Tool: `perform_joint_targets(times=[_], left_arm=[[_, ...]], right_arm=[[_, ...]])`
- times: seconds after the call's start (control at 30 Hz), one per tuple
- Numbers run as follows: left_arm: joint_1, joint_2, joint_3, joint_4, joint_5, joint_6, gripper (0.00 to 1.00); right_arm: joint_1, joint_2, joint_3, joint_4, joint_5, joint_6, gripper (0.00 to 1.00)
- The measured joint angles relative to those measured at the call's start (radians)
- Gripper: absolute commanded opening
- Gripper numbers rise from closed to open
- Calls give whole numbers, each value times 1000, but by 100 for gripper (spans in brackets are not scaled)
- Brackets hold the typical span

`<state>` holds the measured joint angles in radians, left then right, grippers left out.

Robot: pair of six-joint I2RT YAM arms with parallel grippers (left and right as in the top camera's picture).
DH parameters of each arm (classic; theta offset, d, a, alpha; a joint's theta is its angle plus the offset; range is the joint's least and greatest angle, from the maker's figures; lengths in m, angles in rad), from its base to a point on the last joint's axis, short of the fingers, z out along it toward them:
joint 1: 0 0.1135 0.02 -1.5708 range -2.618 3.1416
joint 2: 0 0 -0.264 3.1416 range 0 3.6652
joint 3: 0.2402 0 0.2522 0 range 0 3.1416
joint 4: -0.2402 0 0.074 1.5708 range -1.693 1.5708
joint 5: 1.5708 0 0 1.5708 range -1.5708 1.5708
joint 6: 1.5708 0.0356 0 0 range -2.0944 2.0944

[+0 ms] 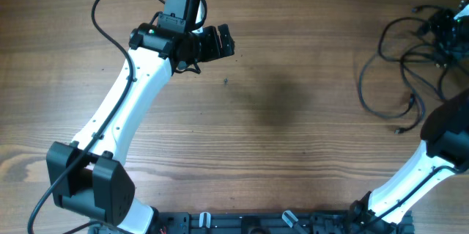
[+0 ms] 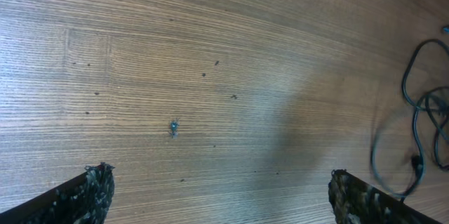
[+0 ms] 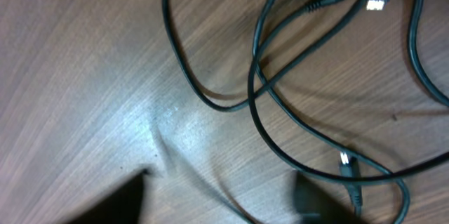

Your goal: Untangle cables

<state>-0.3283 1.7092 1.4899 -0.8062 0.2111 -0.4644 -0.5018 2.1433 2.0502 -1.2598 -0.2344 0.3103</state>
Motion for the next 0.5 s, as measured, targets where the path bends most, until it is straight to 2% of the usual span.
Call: perform_joint_targets(times=[0.23, 0.37, 0.4, 0.43, 0.5], left_arm=[[0, 0, 0, 0, 0, 0, 100], [0, 0, 0, 0, 0, 0, 100], [0, 0, 0, 0, 0, 0, 100], [0, 0, 0, 0, 0, 0, 100], [0, 0, 0, 0, 0, 0, 100]], right_arm=[[1, -37, 0, -59, -25, -63, 93], [48, -224, 0, -77, -184, -212, 93], [85, -290, 0, -84, -212, -245, 94], [127, -348, 0, -90, -228, -264, 99], [222, -453, 0, -102, -240, -290, 100]])
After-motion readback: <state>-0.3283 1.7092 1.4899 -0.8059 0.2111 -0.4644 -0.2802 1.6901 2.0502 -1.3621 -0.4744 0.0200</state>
